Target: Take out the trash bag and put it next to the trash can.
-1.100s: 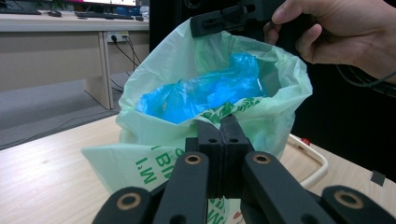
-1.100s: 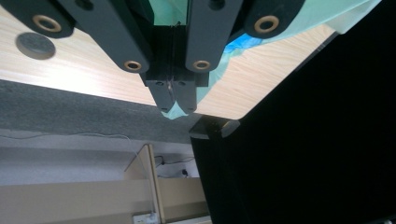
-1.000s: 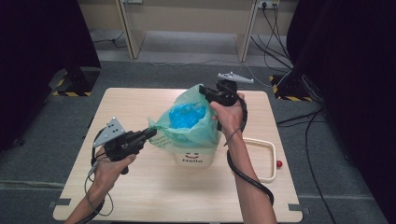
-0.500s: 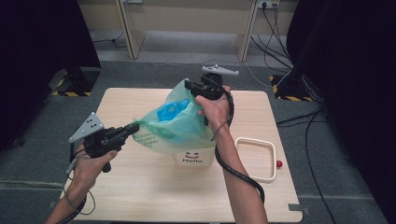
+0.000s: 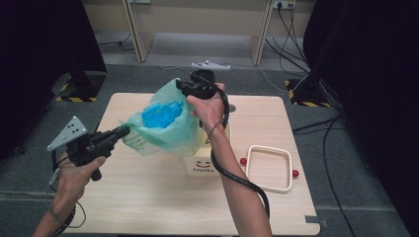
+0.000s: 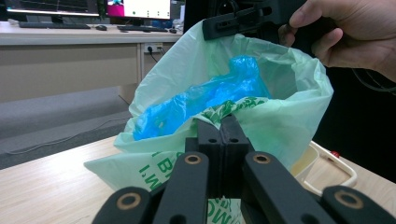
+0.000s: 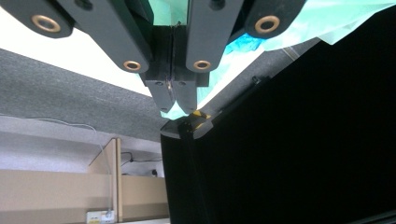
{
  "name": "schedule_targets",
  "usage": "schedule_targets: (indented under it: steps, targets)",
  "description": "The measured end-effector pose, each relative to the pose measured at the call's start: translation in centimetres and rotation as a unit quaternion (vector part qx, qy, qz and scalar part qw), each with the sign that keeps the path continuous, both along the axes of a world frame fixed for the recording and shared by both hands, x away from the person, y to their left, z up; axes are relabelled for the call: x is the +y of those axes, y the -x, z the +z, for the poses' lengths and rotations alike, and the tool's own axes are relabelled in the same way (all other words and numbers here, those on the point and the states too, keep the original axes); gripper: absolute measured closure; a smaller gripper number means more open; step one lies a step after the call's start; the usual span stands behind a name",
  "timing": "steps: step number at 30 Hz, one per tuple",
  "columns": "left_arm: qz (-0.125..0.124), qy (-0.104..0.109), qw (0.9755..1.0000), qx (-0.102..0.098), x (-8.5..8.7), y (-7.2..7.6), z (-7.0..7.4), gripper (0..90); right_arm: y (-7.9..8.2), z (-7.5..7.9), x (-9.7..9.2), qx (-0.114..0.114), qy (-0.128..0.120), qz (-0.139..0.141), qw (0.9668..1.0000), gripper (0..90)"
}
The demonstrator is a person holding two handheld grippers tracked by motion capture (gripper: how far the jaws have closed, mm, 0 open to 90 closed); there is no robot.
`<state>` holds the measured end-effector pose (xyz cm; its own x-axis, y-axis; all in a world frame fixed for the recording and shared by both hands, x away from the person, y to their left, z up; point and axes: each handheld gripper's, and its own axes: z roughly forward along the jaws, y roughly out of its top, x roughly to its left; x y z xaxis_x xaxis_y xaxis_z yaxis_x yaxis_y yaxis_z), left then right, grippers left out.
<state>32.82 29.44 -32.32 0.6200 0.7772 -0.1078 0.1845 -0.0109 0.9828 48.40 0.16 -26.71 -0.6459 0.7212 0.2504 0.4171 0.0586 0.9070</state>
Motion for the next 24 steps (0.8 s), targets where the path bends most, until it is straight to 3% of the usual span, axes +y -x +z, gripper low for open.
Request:
schedule_targets:
  steps: [13,24]
  targets:
    - [0.033,-0.005,0.9994,-0.003,3.5,0.6,1.0,89.5,-0.7,0.0,4.2,0.006,0.003,0.024,0.9997,89.7]
    - [0.054,-0.013,0.9985,-0.005,5.6,1.0,1.4,89.5,-1.1,0.1,6.4,0.012,-0.008,0.034,0.9993,89.5]
